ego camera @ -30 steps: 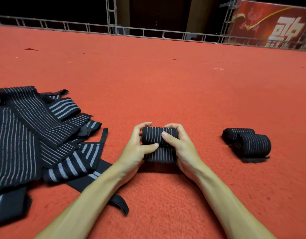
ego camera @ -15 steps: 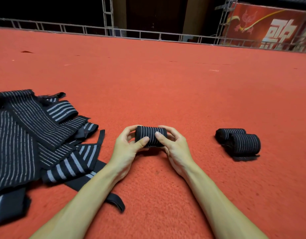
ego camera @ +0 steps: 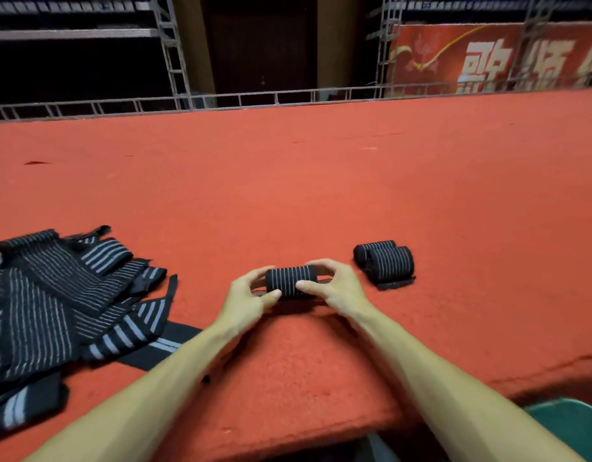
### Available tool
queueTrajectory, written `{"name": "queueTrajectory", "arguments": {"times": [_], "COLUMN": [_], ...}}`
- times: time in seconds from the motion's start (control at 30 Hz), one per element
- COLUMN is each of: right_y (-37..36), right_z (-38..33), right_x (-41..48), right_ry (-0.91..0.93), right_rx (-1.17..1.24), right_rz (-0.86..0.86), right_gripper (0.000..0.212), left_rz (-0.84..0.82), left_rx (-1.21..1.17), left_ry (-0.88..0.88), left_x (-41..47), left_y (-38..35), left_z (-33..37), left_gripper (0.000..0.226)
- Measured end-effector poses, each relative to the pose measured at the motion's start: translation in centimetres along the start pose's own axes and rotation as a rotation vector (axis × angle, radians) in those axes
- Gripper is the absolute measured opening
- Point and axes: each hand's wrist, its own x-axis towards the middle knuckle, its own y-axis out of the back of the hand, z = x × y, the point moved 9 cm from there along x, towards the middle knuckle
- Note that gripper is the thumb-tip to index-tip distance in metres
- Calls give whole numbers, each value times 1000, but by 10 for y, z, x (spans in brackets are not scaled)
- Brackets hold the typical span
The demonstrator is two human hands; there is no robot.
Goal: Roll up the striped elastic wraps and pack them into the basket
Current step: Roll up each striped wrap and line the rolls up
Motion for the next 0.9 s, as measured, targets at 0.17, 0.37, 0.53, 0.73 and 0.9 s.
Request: {"name": "queueTrajectory", "arguments": {"times": [0.17,0.37,0.53,0.73,0.9], "right_y": [85,164,183,182,175], "right_z": [16,50,69,68,62], "right_x": [-25,-48,-54,-50,-45], "right_ry": [-5,-97,-98,-99,-150], "right_rx": [-161,-192,-259,-311,-372], "right_rz": [64,181,290,379,362], "right_gripper": [36,38,35,33,31], "left_rz": [-107,-156,-54,89,53], "left_rx": [-126,-209,14,228,225], "left_ry": [23,113,-9,-111,-62], "left_x": [-7,-8,0,3,6], "left_y": [-80,-161,-184,-185,-184], "left_z": [20,24,31,38,37], "left_gripper": [45,38,36,43,41]}}
